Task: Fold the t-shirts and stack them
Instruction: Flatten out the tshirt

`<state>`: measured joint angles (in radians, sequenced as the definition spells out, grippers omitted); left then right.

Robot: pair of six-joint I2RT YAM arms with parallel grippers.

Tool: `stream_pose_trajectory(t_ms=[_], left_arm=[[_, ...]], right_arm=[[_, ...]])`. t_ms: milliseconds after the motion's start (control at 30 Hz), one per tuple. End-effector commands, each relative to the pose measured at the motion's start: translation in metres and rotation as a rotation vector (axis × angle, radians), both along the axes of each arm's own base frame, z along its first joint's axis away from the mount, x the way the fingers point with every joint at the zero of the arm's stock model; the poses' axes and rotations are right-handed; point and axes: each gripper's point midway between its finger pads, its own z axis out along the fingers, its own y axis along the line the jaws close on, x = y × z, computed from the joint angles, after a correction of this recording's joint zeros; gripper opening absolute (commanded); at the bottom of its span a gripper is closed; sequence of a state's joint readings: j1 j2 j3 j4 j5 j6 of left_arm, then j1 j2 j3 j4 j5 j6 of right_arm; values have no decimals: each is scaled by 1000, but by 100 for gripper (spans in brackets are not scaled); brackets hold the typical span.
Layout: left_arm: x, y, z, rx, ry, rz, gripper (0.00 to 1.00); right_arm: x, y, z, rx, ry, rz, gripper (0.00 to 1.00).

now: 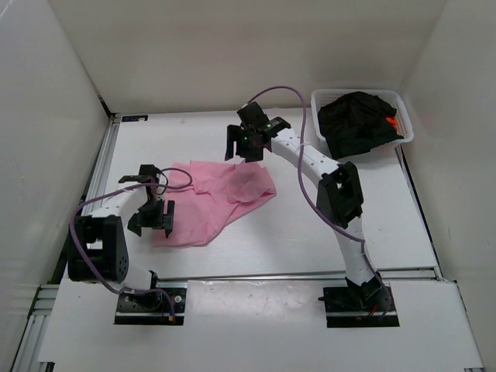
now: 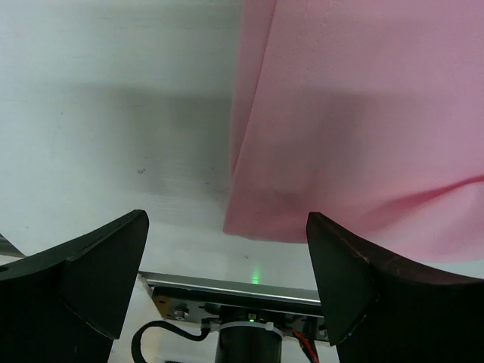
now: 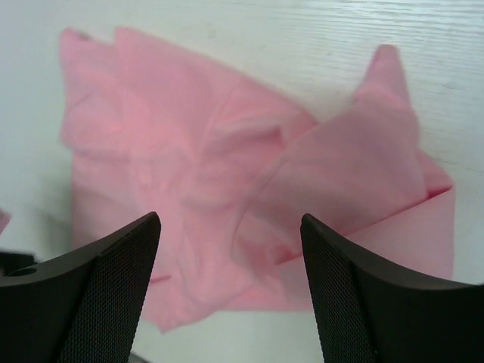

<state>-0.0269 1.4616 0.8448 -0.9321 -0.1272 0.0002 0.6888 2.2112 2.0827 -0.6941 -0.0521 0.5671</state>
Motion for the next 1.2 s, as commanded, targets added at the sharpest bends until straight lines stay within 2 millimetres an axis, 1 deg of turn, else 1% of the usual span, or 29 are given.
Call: stream_pose_trajectory(t_ms=[0,133,167,200,233,267,300,333,400,467,500,533,633,667,700,733,767,800,833,867,900,933,967,1000,1033,1067,1100,1133,1167], left_arm=[[-1,3,-7,11,27,5,97],[-16,-8,-22,-50,92,3,97],[-15,-13,-25,-78,100,3,94],[-18,-16,-30,-93,128,4,92],[-14,-17,-33,-103,127,4,79],[-17,-21,-36,-120,150,5,71],[-16,-23,-39,-134,164,6,63],[-10,-23,-40,-134,171,6,40],[-5,-28,-38,-170,170,16,10],[3,-28,-35,-170,148,14,10],[0,-26,-34,-171,161,24,10],[4,-23,-29,-156,144,23,10],[12,-15,-20,-123,92,29,10],[13,-14,-14,-114,72,28,10],[11,-14,-10,-114,69,28,10],[10,-12,-6,-105,63,28,10],[10,-14,0,-116,43,26,10],[9,-16,3,-116,38,15,10],[7,-19,6,-116,35,3,10],[4,-24,7,-115,29,-22,10],[-1,-25,5,-103,43,-36,10],[0,-28,6,-102,35,-52,10],[-3,-30,7,-102,46,-65,10],[-7,-35,4,-100,58,-92,10],[-13,-37,3,-98,79,-105,10],[-14,-39,3,-98,79,-116,10],[-19,-40,0,-96,93,-126,10],[-21,-42,-3,-96,97,-136,10],[-21,-42,-3,-96,97,-136,10]], right_arm=[[2,-24,-27,-115,93,-149,81],[-16,-39,-63,-184,176,-157,82],[-21,-40,-77,-202,203,-142,82],[-23,-39,-82,-207,212,-123,82],[-25,-38,-87,-206,228,-115,74],[-28,-37,-96,-213,247,-95,68],[-32,-33,-95,-195,262,-62,60],[-32,-31,-94,-185,256,-35,40],[-31,-29,-93,-163,256,-1,18],[-26,-41,-85,-158,239,-6,0],[-25,-47,-81,-151,241,-1,0],[-22,-64,-74,-137,243,-31,0],[-16,-99,-59,-105,212,-76,0],[-19,-129,-51,-96,209,-129,0],[-16,-141,-45,-75,180,-140,0],[-11,-166,-28,-55,137,-183,0],[-21,-184,-41,-75,170,-204,0],[-23,-197,-43,-80,174,-224,0],[-21,-221,-41,-90,178,-273,0],[-26,-233,-51,-108,207,-282,0],[-27,-246,-49,-123,208,-283,0],[-31,-252,-54,-138,232,-282,8],[-37,-251,-58,-140,263,-263,17],[-33,-245,-48,-113,246,-233,25],[-34,-233,-47,-102,240,-181,39],[-32,-220,-42,-97,219,-136,44],[-25,-187,-26,-104,146,-52,51],[-20,-171,-19,-131,104,-6,67],[-13,-155,-13,-165,56,35,74]])
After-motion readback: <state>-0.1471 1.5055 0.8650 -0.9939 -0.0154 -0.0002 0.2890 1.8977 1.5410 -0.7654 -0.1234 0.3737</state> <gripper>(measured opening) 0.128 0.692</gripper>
